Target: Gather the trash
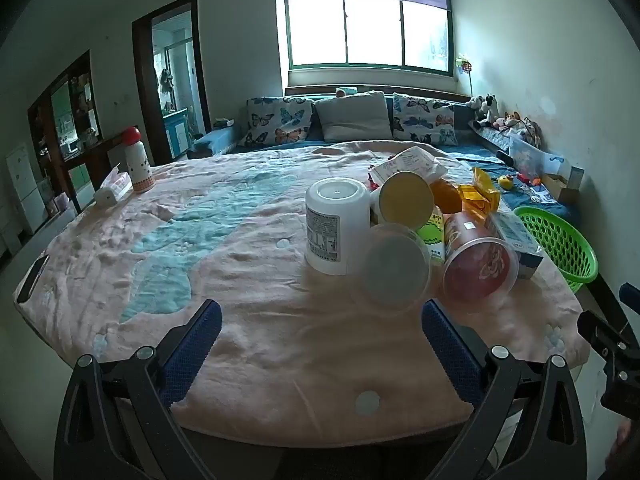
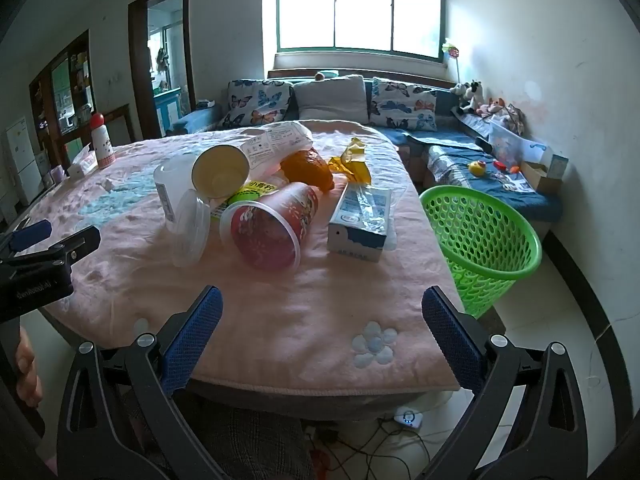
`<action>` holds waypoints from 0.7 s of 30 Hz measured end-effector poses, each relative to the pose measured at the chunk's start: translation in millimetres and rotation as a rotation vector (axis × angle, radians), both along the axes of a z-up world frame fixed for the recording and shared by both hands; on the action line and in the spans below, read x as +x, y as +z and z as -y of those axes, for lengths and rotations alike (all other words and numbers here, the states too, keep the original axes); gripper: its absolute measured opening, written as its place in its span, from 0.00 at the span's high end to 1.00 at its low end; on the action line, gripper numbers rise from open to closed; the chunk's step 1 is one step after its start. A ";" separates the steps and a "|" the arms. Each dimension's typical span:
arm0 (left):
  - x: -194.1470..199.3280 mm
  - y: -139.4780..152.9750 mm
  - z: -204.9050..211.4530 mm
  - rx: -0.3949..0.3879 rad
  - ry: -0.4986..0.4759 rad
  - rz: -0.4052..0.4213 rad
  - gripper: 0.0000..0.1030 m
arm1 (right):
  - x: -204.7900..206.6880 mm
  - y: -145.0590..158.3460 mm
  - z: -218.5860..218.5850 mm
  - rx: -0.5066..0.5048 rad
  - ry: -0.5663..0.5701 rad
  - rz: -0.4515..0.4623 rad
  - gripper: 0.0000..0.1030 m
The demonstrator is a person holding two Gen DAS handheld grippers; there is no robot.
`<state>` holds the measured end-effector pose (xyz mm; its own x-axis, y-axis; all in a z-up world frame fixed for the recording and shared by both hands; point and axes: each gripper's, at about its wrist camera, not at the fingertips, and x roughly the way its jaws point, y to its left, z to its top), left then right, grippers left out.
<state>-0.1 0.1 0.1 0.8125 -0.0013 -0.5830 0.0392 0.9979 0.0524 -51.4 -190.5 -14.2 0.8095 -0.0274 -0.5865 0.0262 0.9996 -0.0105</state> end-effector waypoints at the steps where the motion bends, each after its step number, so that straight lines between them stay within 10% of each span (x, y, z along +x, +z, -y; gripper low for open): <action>1: 0.1 -0.1 0.0 0.000 0.000 -0.001 0.06 | 0.4 -0.3 -0.1 0.000 0.000 -0.004 0.04; 21: -0.7 0.0 -3.1 0.017 0.011 0.010 0.06 | -0.4 0.5 1.3 0.000 -0.003 -0.001 0.04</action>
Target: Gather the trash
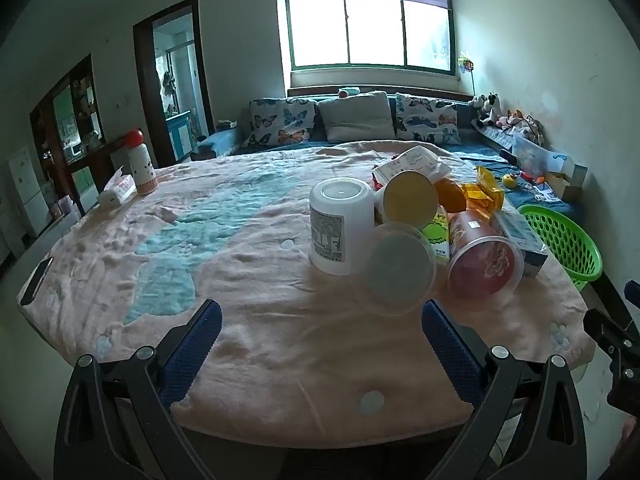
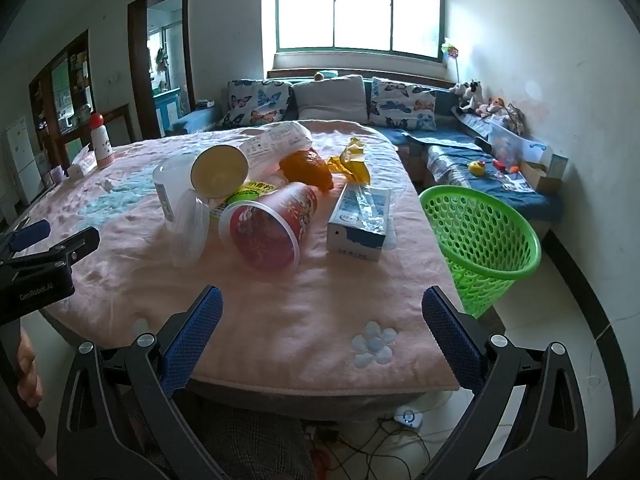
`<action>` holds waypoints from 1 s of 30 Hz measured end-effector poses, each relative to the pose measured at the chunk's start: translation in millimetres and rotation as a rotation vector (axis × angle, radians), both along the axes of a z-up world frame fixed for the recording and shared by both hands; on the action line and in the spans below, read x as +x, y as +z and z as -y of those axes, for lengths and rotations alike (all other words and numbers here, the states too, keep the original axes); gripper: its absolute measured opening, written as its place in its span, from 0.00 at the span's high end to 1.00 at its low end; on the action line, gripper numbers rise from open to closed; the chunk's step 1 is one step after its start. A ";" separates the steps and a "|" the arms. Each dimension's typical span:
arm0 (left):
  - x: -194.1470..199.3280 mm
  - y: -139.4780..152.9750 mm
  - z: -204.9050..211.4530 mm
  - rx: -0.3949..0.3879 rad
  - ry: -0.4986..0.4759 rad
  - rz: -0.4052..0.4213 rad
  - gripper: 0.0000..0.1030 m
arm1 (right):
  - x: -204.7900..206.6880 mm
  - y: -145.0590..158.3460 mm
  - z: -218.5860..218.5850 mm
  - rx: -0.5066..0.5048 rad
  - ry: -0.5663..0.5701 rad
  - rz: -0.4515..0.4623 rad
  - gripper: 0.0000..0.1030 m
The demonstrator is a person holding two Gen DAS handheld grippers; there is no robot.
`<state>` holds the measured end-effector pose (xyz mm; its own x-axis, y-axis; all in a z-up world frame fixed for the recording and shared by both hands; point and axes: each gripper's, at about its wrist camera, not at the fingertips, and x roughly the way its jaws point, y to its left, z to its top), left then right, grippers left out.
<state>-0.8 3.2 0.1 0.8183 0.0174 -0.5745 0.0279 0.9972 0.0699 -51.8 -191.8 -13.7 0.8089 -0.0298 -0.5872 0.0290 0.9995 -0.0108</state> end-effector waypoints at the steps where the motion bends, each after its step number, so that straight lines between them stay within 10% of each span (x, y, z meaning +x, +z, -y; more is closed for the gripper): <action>1: -0.4 0.3 -0.4 0.000 0.001 0.002 0.06 | -0.4 0.2 0.1 0.000 0.000 0.000 0.04; 30: 0.7 4.6 -5.9 -0.036 -0.005 0.000 0.06 | -1.3 4.6 2.1 -0.003 -0.007 0.005 0.04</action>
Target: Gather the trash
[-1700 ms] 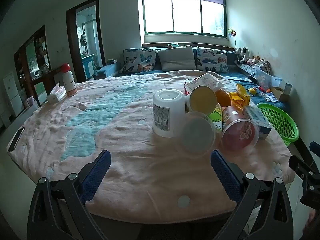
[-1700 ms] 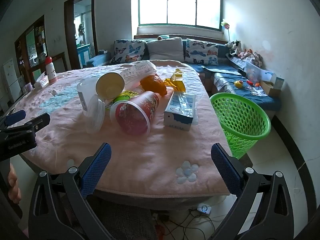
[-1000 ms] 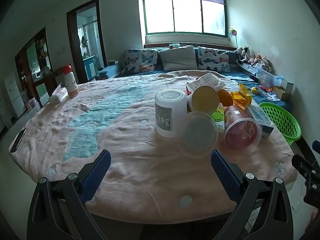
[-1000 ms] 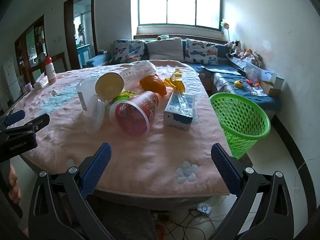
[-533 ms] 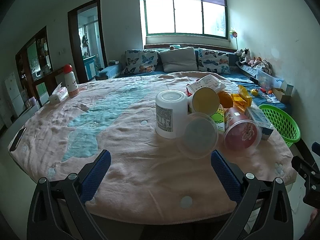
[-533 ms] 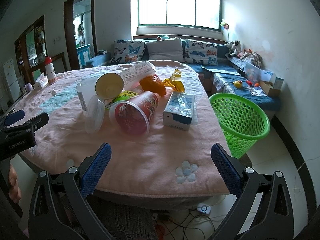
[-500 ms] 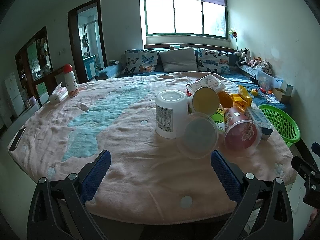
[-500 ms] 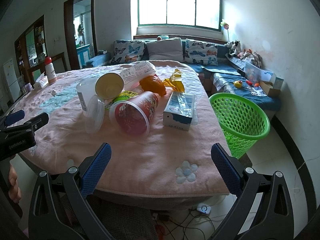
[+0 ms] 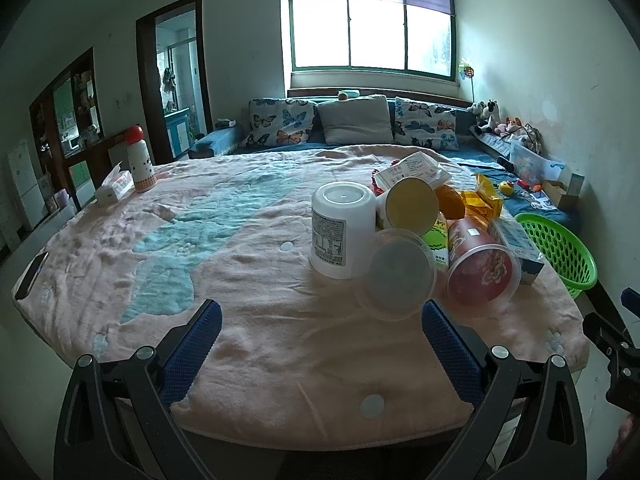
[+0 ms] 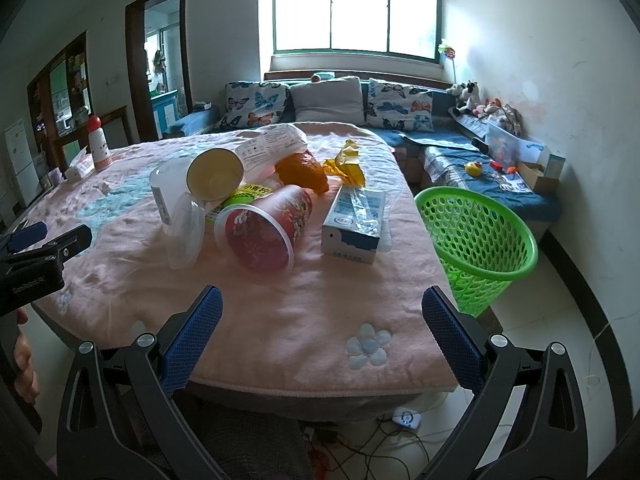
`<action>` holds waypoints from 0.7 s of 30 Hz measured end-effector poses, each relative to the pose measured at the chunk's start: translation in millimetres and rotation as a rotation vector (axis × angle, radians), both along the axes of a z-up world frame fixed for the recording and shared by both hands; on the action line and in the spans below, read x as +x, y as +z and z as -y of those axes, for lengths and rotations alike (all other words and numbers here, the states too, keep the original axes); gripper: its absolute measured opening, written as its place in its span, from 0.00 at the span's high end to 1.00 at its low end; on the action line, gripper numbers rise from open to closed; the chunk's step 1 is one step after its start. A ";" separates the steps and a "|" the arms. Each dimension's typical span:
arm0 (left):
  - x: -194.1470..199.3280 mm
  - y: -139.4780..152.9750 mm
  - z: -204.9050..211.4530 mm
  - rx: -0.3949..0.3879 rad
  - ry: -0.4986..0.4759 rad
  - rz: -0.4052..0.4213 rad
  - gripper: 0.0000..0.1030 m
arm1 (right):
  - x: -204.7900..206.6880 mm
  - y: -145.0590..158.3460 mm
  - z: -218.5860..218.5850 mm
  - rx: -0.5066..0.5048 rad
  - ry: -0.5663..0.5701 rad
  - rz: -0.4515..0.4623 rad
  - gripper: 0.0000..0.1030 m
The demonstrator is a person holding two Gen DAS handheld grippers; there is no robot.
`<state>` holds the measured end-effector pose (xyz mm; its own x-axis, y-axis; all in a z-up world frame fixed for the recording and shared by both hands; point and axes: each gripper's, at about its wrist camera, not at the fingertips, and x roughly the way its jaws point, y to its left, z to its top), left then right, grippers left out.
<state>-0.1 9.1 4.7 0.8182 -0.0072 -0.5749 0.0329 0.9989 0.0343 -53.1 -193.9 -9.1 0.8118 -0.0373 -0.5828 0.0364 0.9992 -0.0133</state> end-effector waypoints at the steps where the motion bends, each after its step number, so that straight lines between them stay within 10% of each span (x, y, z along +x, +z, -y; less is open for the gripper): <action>1: 0.1 0.4 -0.1 0.000 0.001 0.001 0.06 | 0.0 0.1 0.1 0.000 0.001 0.000 0.04; 21: 1.4 1.7 -2.4 0.000 0.004 0.008 0.06 | 0.6 1.7 3.3 0.002 -0.004 0.004 0.04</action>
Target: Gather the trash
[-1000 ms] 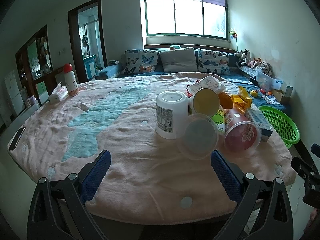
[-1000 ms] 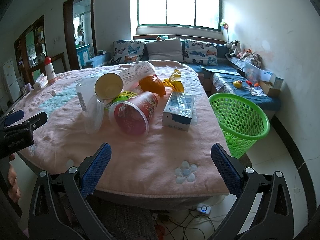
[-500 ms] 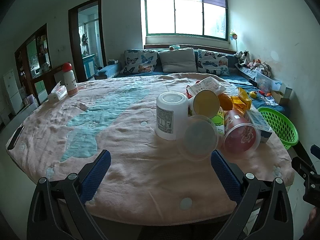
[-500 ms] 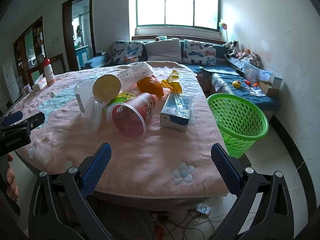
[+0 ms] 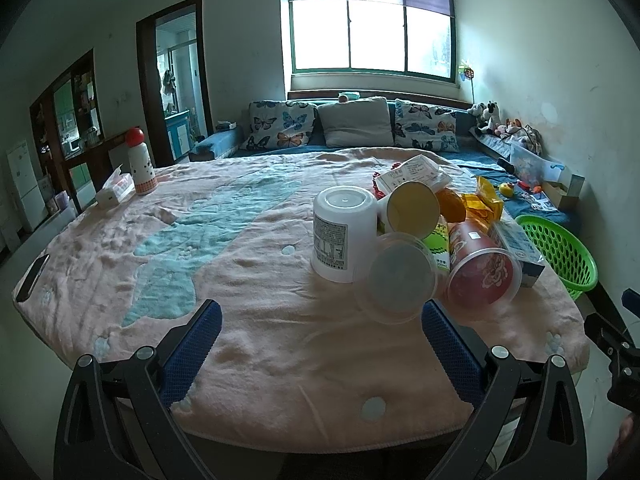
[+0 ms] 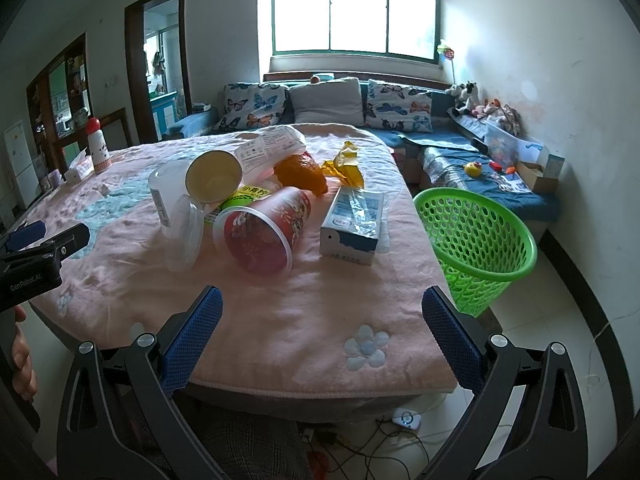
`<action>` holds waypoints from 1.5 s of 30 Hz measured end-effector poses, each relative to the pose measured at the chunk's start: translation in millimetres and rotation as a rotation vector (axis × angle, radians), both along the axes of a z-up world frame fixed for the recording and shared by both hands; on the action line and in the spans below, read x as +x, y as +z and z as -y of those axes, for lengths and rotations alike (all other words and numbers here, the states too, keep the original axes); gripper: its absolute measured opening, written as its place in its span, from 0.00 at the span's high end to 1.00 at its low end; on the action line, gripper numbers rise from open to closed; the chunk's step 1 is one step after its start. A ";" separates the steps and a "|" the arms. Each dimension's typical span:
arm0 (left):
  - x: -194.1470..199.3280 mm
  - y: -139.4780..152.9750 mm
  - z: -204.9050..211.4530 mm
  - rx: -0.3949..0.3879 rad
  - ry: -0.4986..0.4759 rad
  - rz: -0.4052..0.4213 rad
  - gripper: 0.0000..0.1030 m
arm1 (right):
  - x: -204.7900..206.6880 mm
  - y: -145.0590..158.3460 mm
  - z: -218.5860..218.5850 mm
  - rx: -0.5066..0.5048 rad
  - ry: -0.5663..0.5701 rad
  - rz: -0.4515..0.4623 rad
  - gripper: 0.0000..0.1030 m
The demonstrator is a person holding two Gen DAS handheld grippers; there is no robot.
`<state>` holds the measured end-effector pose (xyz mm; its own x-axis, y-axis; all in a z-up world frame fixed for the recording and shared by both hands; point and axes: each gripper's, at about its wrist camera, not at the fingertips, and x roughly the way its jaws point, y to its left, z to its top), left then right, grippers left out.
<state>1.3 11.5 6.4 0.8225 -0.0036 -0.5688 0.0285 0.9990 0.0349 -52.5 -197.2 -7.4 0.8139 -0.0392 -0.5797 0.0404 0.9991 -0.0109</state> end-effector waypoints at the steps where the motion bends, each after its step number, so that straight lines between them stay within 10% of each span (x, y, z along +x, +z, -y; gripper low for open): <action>1: -0.4 -0.2 0.2 0.001 0.000 0.001 0.06 | 0.3 0.2 0.3 0.000 0.000 0.000 0.04; 45: 26.2 -8.7 6.4 0.015 -0.006 -0.055 0.06 | 24.2 -9.5 1.9 0.010 0.009 -0.032 0.04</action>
